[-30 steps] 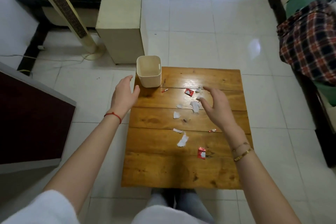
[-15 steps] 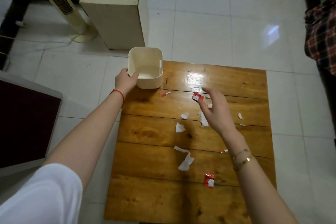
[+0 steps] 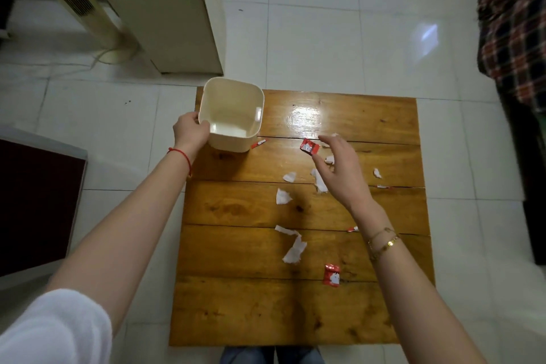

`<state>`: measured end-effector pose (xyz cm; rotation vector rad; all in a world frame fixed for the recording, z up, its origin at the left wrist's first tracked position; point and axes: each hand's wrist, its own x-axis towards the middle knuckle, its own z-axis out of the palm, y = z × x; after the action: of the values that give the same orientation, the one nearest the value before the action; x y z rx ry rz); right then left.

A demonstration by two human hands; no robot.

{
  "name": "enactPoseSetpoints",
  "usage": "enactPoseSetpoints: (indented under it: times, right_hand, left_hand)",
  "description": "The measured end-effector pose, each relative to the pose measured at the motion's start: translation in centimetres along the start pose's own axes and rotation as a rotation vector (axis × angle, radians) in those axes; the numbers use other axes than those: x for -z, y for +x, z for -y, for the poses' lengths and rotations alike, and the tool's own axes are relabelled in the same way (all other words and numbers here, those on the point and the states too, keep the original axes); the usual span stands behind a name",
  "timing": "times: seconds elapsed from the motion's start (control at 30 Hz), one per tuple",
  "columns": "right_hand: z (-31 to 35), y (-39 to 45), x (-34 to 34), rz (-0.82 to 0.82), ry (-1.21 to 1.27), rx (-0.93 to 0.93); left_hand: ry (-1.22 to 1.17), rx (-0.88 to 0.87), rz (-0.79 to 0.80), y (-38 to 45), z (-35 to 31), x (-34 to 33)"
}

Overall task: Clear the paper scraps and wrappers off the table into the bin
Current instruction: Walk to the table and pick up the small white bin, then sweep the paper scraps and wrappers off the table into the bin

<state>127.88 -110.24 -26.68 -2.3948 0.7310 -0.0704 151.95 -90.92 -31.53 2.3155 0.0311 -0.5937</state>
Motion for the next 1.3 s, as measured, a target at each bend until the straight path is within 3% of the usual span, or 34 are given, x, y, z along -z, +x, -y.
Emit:
enactPoseSetpoints:
  times: [0.13,0.57,1.0,1.3]
  right_hand:
    - [0.6,-4.0,1.4,0.015,0.006,-0.043]
    - [-3.7,-19.4,2.6,0.085,-0.054,-0.173]
    - [-12.8,-29.8,3.1,0.232,-0.100,-0.047]
    - [-16.6,-33.4,0.1,0.316,-0.090,0.015]
  left_hand:
    - [0.113,-0.086,0.090,-6.2,0.6,0.9]
    - [0.152,0.019,0.261,-28.7,5.4,-0.2]
    - [0.144,0.040,0.222,-47.0,12.0,-8.3]
    - [0.172,0.134,0.159,-53.2,17.2,-12.8]
